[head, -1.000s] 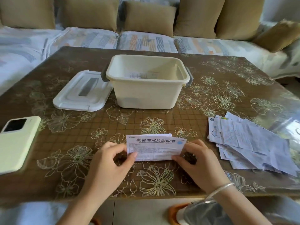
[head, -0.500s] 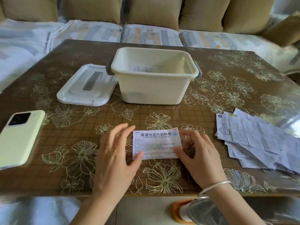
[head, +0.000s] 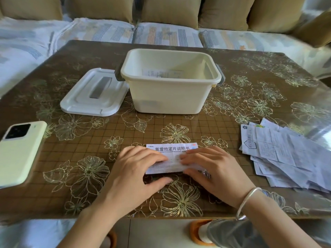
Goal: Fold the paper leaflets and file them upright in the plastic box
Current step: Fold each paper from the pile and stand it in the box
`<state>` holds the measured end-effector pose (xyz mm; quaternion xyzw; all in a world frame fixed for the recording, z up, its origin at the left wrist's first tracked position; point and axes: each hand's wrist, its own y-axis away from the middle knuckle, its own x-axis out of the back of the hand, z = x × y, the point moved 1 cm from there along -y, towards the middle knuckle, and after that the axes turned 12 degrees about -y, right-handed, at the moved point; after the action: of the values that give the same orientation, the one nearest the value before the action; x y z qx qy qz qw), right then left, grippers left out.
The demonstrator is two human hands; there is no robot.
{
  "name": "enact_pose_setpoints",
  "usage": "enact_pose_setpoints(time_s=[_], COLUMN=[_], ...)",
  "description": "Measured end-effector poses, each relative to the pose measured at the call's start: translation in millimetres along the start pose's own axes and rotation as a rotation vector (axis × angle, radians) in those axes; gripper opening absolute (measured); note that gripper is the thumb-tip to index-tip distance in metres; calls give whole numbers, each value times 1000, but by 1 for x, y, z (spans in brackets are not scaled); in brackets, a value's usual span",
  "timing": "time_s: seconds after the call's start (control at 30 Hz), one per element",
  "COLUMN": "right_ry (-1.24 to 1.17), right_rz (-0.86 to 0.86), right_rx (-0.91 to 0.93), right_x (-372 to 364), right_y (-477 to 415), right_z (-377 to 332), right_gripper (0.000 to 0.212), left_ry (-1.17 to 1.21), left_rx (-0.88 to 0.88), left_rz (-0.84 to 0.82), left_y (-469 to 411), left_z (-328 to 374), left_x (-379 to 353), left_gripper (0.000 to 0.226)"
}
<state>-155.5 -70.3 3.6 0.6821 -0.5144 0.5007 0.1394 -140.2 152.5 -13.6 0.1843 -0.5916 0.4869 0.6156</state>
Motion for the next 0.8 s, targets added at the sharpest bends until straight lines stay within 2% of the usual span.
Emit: enact_pose_setpoints(time_s=[0.1, 0.23, 0.33, 0.57, 0.8], right_ry=[0, -122, -125, 13, 107], right_rz=[74, 199, 225, 170, -13], right_rx=[-14, -174, -257, -339, -477], right_x=[0, -5, -9, -11, -4], right_y=[-2, -10, -17, -33, -44], right_z=[-3, -2, 4, 10, 7], right_gripper=[25, 26, 20, 24, 34], left_ry=[5, 46, 56, 23, -146], left_rx=[9, 97, 181, 232, 180], left_rz=[56, 175, 141, 51, 156], left_y=[-4, -16, -26, -29, -28], left_z=[0, 1, -1, -4, -2], left_x=[-1, -3, -7, -14, -16], left_gripper=[38, 17, 22, 31, 27])
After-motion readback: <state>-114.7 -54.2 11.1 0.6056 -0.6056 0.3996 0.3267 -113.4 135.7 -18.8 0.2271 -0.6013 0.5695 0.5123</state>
